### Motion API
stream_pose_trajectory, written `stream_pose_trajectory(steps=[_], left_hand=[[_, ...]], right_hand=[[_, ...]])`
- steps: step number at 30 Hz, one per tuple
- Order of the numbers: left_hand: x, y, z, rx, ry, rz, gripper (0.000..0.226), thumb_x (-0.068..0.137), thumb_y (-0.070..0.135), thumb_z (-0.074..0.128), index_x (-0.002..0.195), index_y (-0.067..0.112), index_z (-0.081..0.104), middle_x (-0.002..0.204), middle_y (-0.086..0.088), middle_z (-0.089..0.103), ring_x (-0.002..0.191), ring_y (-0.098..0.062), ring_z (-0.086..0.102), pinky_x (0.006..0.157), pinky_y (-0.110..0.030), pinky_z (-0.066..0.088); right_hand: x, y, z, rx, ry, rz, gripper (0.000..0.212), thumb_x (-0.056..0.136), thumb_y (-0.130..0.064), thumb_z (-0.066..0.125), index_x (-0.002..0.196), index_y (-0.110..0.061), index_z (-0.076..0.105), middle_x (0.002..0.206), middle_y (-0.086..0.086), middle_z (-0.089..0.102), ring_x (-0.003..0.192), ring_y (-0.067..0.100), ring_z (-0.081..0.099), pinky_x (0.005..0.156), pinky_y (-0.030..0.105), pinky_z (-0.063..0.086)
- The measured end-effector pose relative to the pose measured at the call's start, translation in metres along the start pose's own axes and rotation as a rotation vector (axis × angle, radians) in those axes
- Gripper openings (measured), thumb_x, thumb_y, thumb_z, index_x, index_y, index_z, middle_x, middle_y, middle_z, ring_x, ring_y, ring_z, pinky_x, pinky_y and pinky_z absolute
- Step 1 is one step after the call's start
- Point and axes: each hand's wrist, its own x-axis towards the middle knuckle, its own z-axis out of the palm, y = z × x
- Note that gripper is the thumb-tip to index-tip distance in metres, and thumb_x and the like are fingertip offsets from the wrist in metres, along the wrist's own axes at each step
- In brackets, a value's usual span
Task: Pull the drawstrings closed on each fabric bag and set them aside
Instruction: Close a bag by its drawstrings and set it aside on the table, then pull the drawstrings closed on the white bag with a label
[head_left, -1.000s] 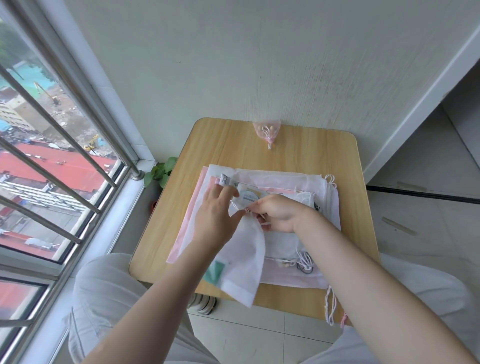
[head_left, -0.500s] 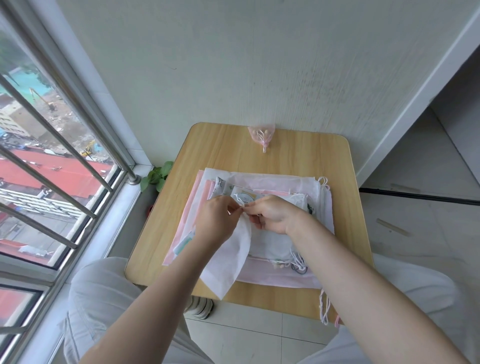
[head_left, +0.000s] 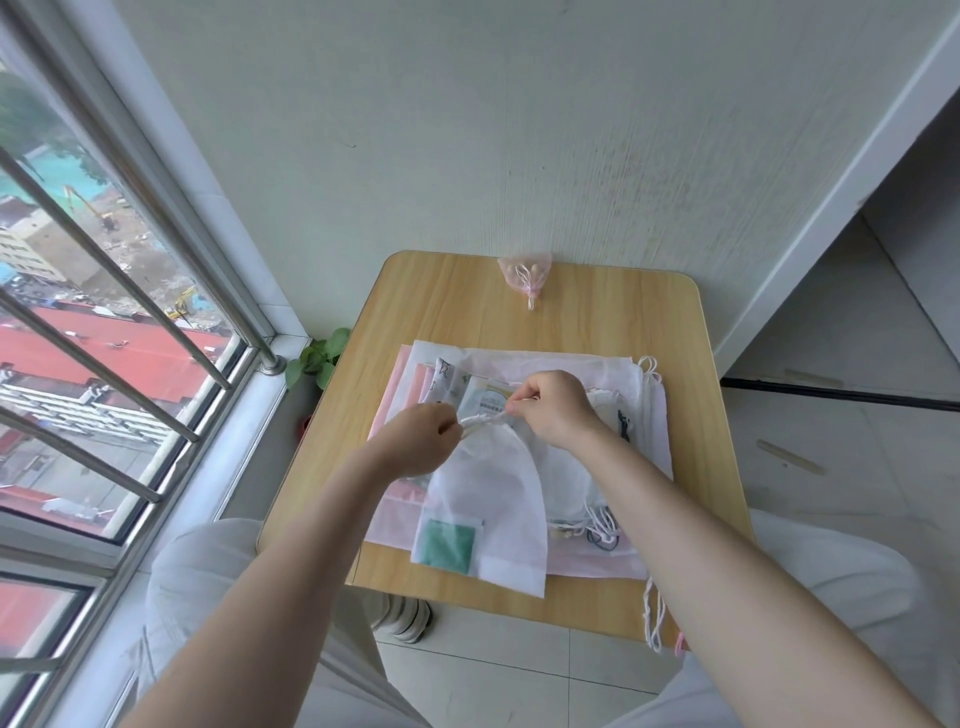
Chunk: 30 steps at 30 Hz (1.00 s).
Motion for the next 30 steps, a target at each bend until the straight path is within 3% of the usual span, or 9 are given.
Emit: stream_pose_trajectory(steps=[4,7,10,13,17,21,25,28,30], left_hand=[[0.006,0.005,-0.011,0.043,0.079,0.015,0.025,0.089,0.037,0.064,0.091,0.012,0.065,0.087,0.0,0.06,0.08,-0.018,0.057,0.071,-0.032,0.05],[0.015,0.02,-0.018,0.016,0.046,0.112,0.043,0.077,0.043,0.076,0.115,0.027,0.064,0.104,0.005,0.056,0.091,-0.011,0.052,0.079,-0.027,0.045],[0.033,0.028,-0.02,0.075,0.062,0.063,0.024,0.08,0.041,0.074,0.091,0.02,0.071,0.091,0.003,0.063,0.084,-0.014,0.054,0.069,-0.027,0.044],[0.056,0.027,-0.032,-0.142,0.178,-0.049,0.035,0.08,0.034,0.073,0.064,0.006,0.058,0.064,-0.001,0.05,0.061,-0.018,0.045,0.056,-0.03,0.035],[0.081,0.032,-0.051,-0.382,0.28,-0.132,0.033,0.084,0.029,0.072,0.063,0.013,0.052,0.061,0.002,0.052,0.056,-0.014,0.044,0.053,-0.026,0.035],[0.111,0.04,-0.063,-0.735,0.335,-0.23,0.023,0.085,0.025,0.071,0.075,0.007,0.059,0.06,-0.005,0.058,0.05,-0.016,0.05,0.05,-0.027,0.044],[0.138,0.041,-0.069,-1.163,0.434,-0.3,0.029,0.089,0.026,0.07,0.103,0.002,0.063,0.085,-0.011,0.066,0.069,-0.021,0.068,0.079,-0.033,0.06],[0.143,0.035,-0.054,-1.125,0.396,-0.378,0.056,0.089,0.027,0.07,0.134,-0.001,0.051,0.084,-0.002,0.06,0.081,-0.021,0.07,0.09,-0.04,0.057],[0.137,0.031,-0.041,-0.939,0.378,-0.373,0.039,0.088,0.02,0.066,0.124,0.006,0.063,0.081,0.0,0.063,0.078,-0.018,0.068,0.089,-0.042,0.057]], right_hand=[[0.005,-0.011,-0.005,-0.003,-0.067,-0.015,0.006,0.086,-0.017,0.072,0.083,-0.011,0.073,0.076,-0.006,0.062,0.073,0.008,0.055,0.07,0.022,0.04],[0.01,-0.025,-0.014,0.045,-0.109,-0.069,0.007,0.084,-0.018,0.074,0.083,-0.011,0.074,0.068,-0.004,0.065,0.065,0.007,0.057,0.067,0.022,0.043],[0.02,-0.034,-0.024,0.06,-0.087,-0.13,0.02,0.081,-0.026,0.077,0.094,-0.012,0.073,0.077,-0.002,0.065,0.071,0.011,0.059,0.068,0.024,0.043],[0.035,-0.037,-0.044,-0.196,-0.156,-0.073,0.053,0.072,-0.049,0.079,0.114,-0.02,0.063,0.105,-0.003,0.047,0.099,0.015,0.049,0.067,0.024,0.044],[0.062,-0.041,-0.06,-0.632,-0.043,0.025,0.007,0.087,-0.02,0.063,0.089,-0.013,0.064,0.09,0.004,0.06,0.084,0.025,0.059,0.058,0.025,0.042],[0.1,-0.054,-0.067,-0.509,0.271,-0.12,0.032,0.098,-0.007,0.04,0.125,-0.016,0.055,0.113,0.013,0.064,0.077,0.025,0.053,0.05,0.027,0.039],[0.112,-0.064,-0.075,-0.318,0.312,-0.344,0.047,0.096,-0.011,0.046,0.142,-0.016,0.036,0.116,0.009,0.057,0.098,0.027,0.057,0.072,0.035,0.049],[0.115,-0.05,-0.074,-0.359,0.261,-0.318,0.024,0.093,-0.014,0.046,0.113,-0.011,0.06,0.113,0.007,0.061,0.095,0.025,0.057,0.075,0.032,0.048],[0.111,-0.037,-0.069,-0.438,0.134,-0.22,0.018,0.09,-0.015,0.046,0.083,-0.011,0.062,0.092,0.009,0.065,0.078,0.025,0.057,0.06,0.028,0.043]])
